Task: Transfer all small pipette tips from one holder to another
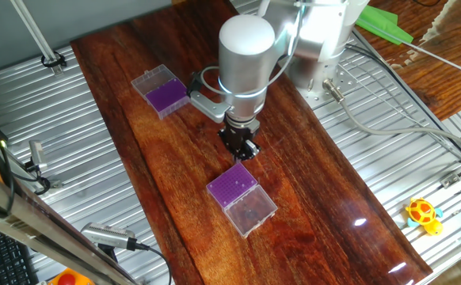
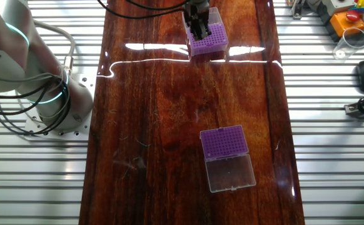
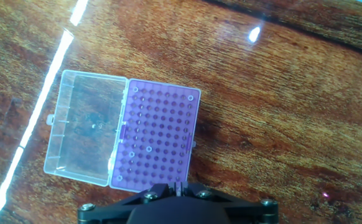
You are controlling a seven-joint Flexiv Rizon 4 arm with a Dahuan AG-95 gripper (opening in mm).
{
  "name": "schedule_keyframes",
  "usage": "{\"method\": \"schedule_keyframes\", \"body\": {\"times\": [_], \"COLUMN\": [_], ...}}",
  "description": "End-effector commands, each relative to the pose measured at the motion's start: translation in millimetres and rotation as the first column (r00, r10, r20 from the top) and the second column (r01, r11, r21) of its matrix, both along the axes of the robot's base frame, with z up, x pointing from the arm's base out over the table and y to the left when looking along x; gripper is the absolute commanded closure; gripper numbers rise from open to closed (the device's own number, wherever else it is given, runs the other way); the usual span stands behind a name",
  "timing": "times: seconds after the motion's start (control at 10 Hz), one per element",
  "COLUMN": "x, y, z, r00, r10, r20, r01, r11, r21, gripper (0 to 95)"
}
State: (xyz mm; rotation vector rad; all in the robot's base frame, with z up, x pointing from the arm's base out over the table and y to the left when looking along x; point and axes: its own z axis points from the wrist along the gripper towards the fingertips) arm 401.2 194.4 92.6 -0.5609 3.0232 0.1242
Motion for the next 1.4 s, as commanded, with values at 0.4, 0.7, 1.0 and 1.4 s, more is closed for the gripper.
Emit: {"method": "schedule_keyframes", "body": {"times": [0.4, 0.7, 1.0, 1.4], "x": [-0.7, -0.8, -0.9, -0.9], "y": [0.3, 0.6, 0.7, 0.8], "z": [-8.5, -11.3, -12.2, -14.3], "r00": [1.0, 1.0, 1.0, 1.0], "r10": [-0.001, -0.005, -0.004, -0.004], "r20": [0.019, 0.024, 0.024, 0.025], "r01": [0.001, 0.005, 0.004, 0.004], "r11": [1.0, 1.0, 1.0, 1.0], "r21": [-0.001, -0.001, -0.002, -0.001], "gripper": [95.0, 95.0, 95.0, 95.0]}}
